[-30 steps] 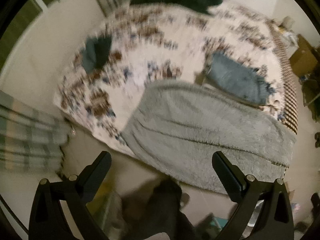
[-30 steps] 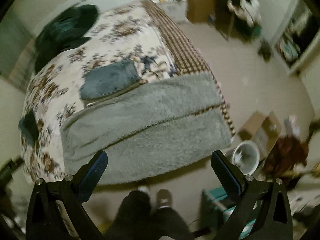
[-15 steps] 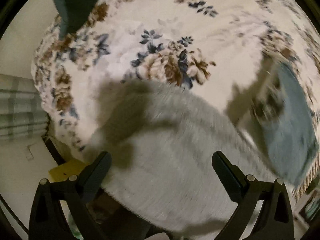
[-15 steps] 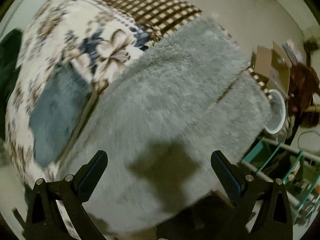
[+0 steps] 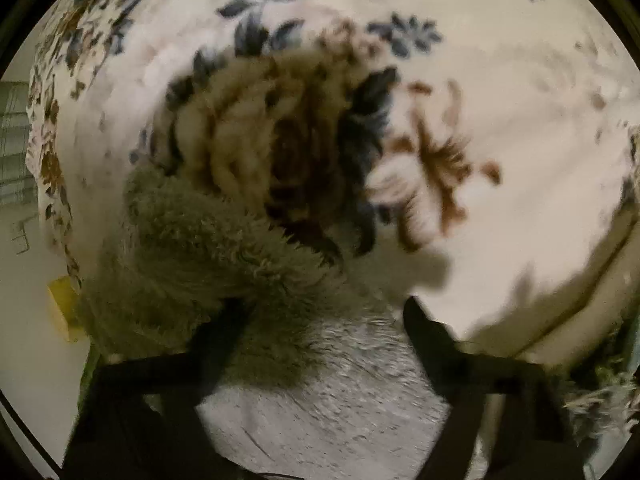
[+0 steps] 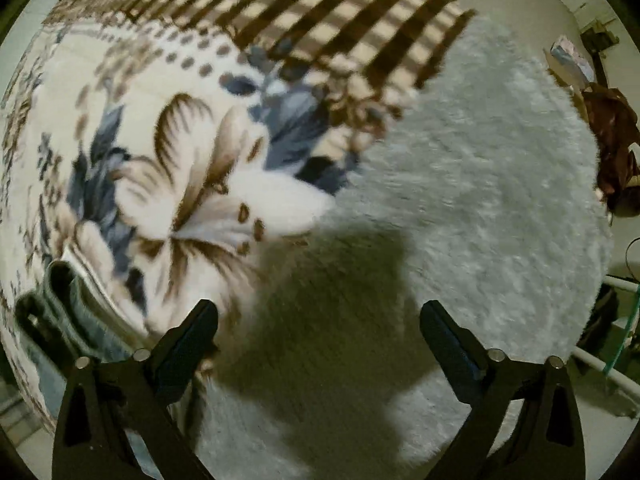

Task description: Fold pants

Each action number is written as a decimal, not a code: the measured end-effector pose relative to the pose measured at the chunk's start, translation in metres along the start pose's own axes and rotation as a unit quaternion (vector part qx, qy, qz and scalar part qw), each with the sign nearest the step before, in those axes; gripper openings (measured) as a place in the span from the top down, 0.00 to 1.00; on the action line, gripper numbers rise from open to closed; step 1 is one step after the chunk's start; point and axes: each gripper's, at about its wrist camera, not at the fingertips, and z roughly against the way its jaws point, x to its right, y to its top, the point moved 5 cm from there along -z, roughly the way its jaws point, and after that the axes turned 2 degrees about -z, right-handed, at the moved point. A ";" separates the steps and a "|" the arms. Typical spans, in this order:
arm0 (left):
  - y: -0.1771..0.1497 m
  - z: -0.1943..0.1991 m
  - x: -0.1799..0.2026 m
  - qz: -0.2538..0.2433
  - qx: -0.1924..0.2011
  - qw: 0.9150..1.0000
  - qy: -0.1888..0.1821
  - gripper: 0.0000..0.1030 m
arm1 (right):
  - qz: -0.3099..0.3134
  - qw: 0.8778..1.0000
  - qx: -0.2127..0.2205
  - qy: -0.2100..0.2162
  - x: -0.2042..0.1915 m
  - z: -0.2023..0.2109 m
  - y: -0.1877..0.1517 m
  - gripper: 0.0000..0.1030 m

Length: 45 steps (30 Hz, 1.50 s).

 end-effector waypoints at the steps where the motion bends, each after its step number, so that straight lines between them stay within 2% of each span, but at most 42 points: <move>1: 0.000 0.000 -0.003 -0.002 0.005 1.000 0.002 0.62 | 0.000 1.000 -0.008 0.000 -0.005 -0.010 0.003 0.15; 2: -0.001 0.002 -0.006 -0.003 0.012 1.000 0.000 0.74 | 0.001 1.000 -0.013 0.003 -0.008 -0.015 0.005 0.22; 3: -0.002 0.006 -0.010 -0.006 0.025 1.000 -0.005 0.82 | 0.004 1.000 -0.018 0.004 -0.012 -0.021 0.007 0.38; 4: -0.004 0.013 -0.013 -0.011 0.041 0.999 -0.010 0.85 | 0.011 1.000 -0.021 -0.001 -0.015 -0.025 0.009 0.54; 5: -0.006 0.021 -0.018 -0.019 0.058 0.998 -0.014 0.90 | 0.015 1.000 -0.018 -0.001 -0.016 -0.027 0.010 0.61; 7: -0.013 0.041 -0.023 -0.041 0.093 0.995 -0.021 0.92 | 0.027 1.000 -0.004 0.013 -0.016 -0.021 0.012 0.87; 9: -0.023 0.059 -0.032 -0.059 0.121 0.990 -0.030 0.94 | 0.036 0.999 0.006 0.030 -0.015 -0.012 0.012 0.91; 13: -0.063 0.089 -0.058 -0.067 0.140 0.985 -0.068 0.95 | 0.067 0.995 0.022 0.064 -0.005 0.014 0.007 0.94; 17: -0.096 0.126 -0.103 -0.056 0.168 0.979 -0.104 0.96 | 0.094 0.991 0.035 0.093 0.026 0.048 -0.010 0.94; 19: -0.133 0.120 -0.104 -0.046 0.178 0.976 -0.115 0.96 | 0.100 0.989 0.043 0.101 0.051 0.064 -0.020 0.94; 20: -0.143 0.124 -0.118 -0.044 0.182 0.975 -0.119 0.96 | 0.099 0.989 0.044 0.105 0.066 0.073 -0.029 0.94; 25: -0.184 0.087 -0.164 -0.044 0.174 0.977 -0.117 0.96 | 0.105 0.986 0.037 0.123 0.162 0.111 -0.067 0.95; 30: -0.220 0.030 -0.216 -0.014 0.139 0.986 -0.096 0.96 | 0.117 0.988 0.022 0.101 0.243 0.095 -0.097 0.95; 35: -0.235 -0.028 -0.243 -0.011 0.113 0.992 -0.063 0.96 | 0.117 0.991 -0.005 0.058 0.306 0.053 -0.122 0.95; 42: -0.233 -0.081 -0.248 -0.032 0.094 0.995 -0.022 0.94 | 0.118 0.993 -0.012 0.016 0.355 0.016 -0.141 0.95; 45: -0.234 -0.080 -0.249 -0.016 0.082 0.996 -0.032 0.91 | 0.130 0.991 -0.028 0.006 0.360 0.000 -0.150 0.95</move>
